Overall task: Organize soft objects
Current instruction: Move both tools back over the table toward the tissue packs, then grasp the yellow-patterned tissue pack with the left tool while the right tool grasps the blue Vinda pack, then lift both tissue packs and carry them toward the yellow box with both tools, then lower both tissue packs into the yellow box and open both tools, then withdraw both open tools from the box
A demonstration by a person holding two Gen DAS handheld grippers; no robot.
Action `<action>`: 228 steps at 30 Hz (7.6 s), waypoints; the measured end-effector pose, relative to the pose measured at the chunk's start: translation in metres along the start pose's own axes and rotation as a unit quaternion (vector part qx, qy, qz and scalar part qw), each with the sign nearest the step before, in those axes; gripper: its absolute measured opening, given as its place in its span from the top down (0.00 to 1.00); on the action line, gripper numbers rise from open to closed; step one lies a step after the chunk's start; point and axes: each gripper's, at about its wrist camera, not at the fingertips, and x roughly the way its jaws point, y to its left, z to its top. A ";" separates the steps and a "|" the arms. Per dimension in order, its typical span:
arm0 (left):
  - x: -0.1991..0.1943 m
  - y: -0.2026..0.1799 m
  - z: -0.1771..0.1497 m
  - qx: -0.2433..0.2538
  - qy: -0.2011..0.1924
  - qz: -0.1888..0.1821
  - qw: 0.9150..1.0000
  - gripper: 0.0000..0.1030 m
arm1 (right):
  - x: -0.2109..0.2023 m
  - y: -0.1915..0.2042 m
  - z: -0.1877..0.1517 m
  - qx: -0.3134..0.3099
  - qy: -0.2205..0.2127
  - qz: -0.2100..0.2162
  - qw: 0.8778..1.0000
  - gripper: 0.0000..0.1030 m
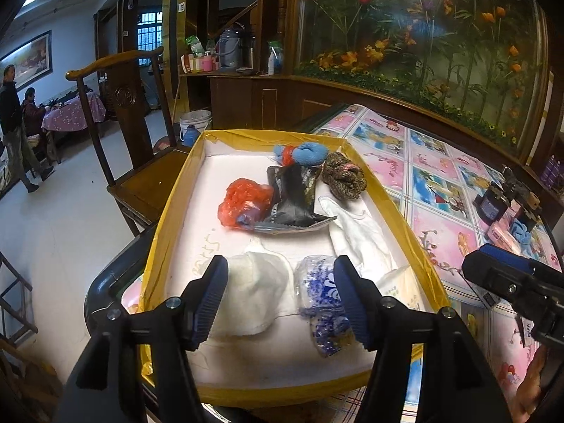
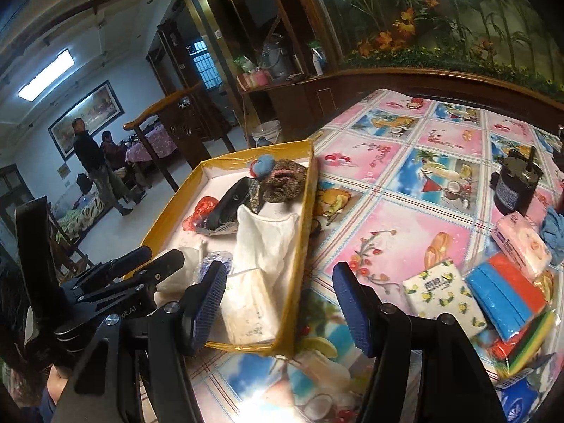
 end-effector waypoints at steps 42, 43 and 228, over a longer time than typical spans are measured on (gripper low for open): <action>0.080 -0.229 -0.019 0.093 0.185 -0.149 0.967 0.23 | -0.156 -0.186 -0.046 0.206 -0.074 -0.090 0.972 0.22; 0.076 -0.226 -0.020 0.099 0.181 -0.157 0.966 0.32 | -0.153 -0.185 -0.048 0.201 -0.062 -0.092 0.973 0.22; -0.002 -0.128 0.006 0.104 0.094 -0.166 0.976 0.24 | -0.068 -0.184 -0.011 0.134 0.009 -0.097 0.986 0.14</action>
